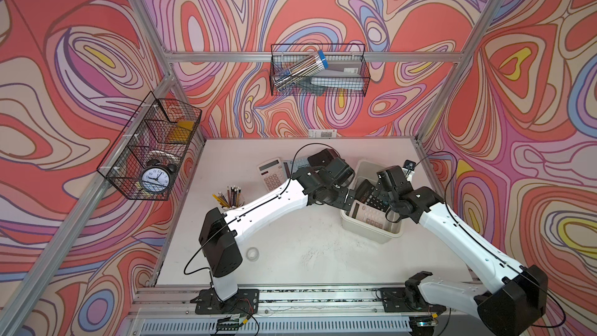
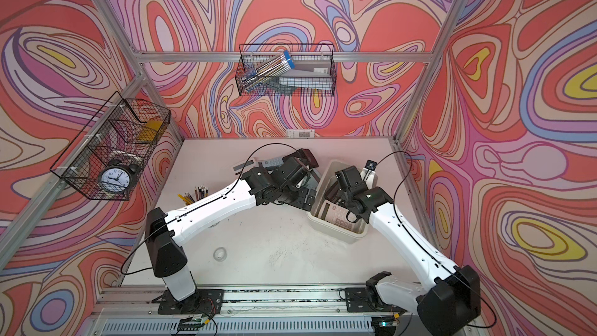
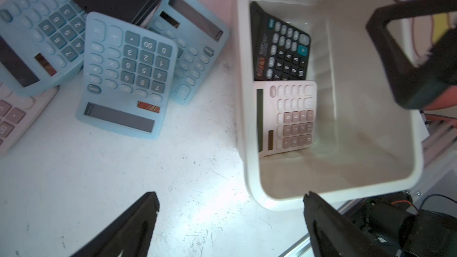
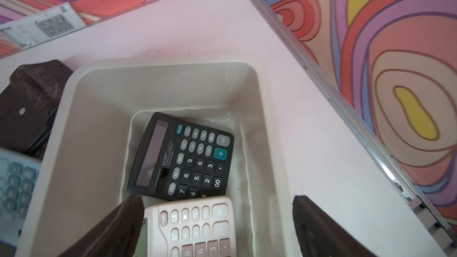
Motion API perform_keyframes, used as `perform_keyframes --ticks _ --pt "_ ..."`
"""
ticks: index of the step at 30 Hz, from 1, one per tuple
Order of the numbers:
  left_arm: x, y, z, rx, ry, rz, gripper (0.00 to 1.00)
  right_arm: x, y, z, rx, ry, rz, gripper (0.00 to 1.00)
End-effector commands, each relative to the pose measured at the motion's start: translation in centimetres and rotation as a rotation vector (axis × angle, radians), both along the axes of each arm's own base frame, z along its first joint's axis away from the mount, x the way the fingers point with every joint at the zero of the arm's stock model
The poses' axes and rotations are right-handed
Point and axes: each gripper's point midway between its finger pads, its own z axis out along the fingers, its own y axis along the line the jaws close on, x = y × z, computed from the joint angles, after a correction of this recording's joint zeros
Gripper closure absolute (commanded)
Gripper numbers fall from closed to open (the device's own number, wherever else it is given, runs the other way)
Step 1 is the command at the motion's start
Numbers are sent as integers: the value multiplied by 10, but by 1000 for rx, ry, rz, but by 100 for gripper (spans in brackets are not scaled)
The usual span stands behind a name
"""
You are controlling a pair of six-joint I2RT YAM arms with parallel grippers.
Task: Put the calculator in the storage box
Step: Pick up the calculator from the center of the board.
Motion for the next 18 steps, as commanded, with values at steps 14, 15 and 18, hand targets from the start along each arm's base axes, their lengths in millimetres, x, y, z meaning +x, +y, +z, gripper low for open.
perform_keyframes --ticks 14,15,18 --pt "48 61 -90 -290 204 278 1 1 71 -6 200 -28 425 6" --pt "50 60 -95 -313 215 292 1 1 71 -6 200 -27 425 6" --pt "57 57 -108 -371 233 336 1 -1 70 -6 203 -28 423 6"
